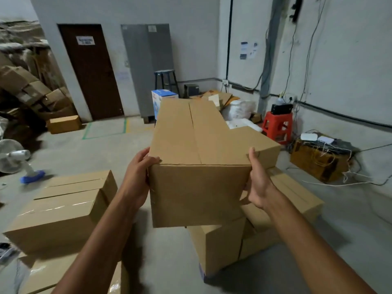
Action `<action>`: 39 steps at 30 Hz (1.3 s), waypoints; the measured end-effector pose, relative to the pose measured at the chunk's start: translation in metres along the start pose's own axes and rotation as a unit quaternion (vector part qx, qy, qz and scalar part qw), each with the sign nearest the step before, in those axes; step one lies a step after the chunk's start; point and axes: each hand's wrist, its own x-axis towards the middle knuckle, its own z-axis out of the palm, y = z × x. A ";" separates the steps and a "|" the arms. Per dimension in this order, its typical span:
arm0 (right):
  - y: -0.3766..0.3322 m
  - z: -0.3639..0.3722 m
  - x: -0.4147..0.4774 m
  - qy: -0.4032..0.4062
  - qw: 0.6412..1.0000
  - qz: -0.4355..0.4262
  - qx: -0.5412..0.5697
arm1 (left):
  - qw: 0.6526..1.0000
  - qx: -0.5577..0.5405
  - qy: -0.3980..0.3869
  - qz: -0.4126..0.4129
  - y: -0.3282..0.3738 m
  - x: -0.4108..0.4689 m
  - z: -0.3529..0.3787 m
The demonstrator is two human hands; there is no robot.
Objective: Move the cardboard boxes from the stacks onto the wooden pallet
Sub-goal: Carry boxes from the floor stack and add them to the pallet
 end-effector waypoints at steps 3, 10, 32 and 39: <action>0.001 -0.024 0.004 0.076 0.996 0.046 -0.016 | 0.999 -0.010 -0.033 0.003 -0.011 0.002 0.028; -0.001 -0.108 0.014 0.184 0.983 0.014 -0.021 | 0.993 -0.054 -0.097 -0.036 -0.046 0.022 0.113; -0.040 -0.394 0.179 0.139 0.974 0.118 -0.133 | 0.972 -0.056 0.099 -0.206 -0.201 0.110 0.401; -0.027 -0.409 0.290 0.101 0.959 0.187 -0.189 | 0.949 -0.017 0.171 -0.264 -0.266 0.193 0.424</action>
